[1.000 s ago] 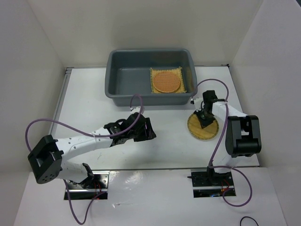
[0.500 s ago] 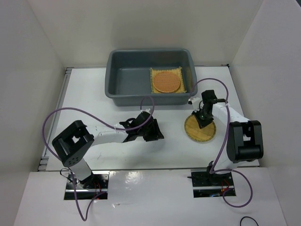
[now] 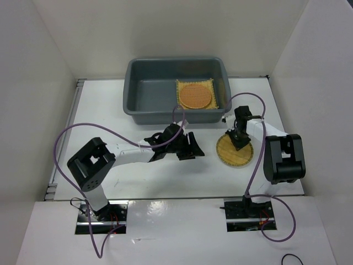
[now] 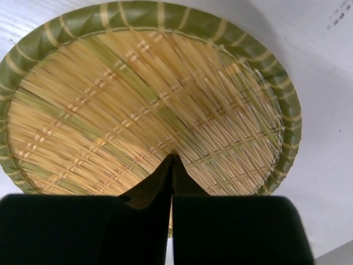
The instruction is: Place the mixed dishes into the plastic bin
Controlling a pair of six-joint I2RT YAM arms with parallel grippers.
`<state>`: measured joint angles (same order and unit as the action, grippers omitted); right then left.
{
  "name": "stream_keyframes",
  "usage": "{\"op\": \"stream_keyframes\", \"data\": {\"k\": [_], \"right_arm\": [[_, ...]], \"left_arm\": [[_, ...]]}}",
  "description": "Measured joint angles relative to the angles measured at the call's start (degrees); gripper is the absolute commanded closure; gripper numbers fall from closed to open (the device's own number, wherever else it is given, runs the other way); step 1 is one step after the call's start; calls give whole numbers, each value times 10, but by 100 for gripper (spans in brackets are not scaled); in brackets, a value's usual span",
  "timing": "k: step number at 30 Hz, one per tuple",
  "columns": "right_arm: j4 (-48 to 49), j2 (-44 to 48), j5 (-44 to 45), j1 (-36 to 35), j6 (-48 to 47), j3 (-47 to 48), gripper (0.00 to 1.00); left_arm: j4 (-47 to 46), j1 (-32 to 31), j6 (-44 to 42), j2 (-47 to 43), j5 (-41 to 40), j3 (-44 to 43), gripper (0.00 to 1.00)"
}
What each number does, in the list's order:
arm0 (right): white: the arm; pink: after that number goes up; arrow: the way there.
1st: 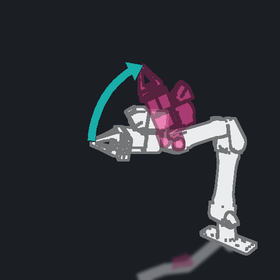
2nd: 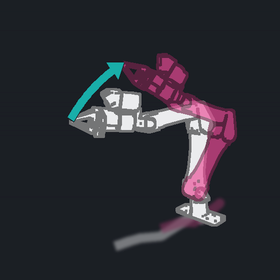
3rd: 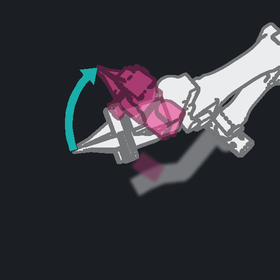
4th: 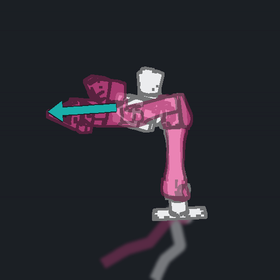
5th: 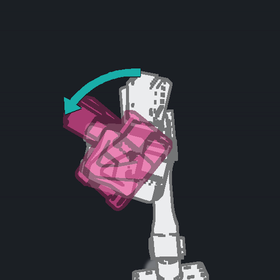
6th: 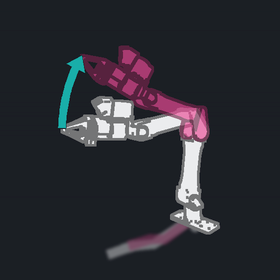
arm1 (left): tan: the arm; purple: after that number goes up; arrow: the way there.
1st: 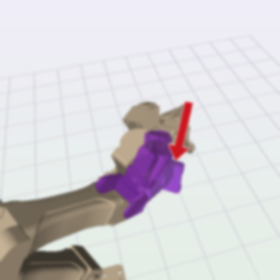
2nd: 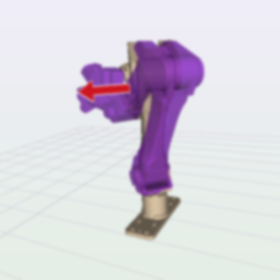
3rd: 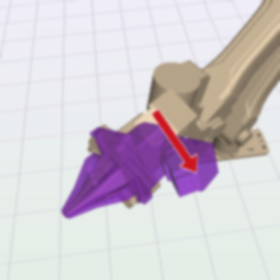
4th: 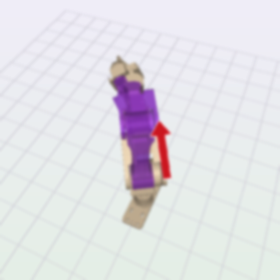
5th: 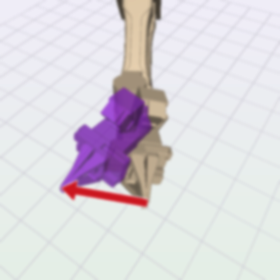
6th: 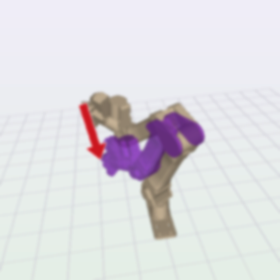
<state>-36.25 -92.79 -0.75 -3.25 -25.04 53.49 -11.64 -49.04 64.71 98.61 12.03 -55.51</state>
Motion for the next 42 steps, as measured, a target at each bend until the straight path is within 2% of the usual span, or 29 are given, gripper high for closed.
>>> {"op": "stream_keyframes", "data": {"k": [5,8,12,15,17,22,31,38,42], "right_arm": [[-6,-4,-47,-2,-33,7,96],[-26,10,-96,-26,-60,4,95],[-54,93,-169,-80,-98,2,90],[-56,154,-192,-85,-105,2,89],[-51,168,-172,-85,-92,2,90],[-9,165,-37,-76,-30,-11,100],[64,132,170,-21,48,-42,99],[82,23,241,-14,75,-45,100],[82,-4,256,-14,81,-51,100]], "left_arm": [[-9,0,0,0,5,0,35],[-24,0,0,0,7,6,35],[-43,2,2,0,17,21,34],[-68,10,4,0,34,39,34],[-73,23,5,0,47,47,34],[-25,75,-11,6,59,32,34],[23,91,-34,36,63,-9,37],[26,91,-33,38,63,-9,38],[26,91,-32,38,63,-9,38]]}}
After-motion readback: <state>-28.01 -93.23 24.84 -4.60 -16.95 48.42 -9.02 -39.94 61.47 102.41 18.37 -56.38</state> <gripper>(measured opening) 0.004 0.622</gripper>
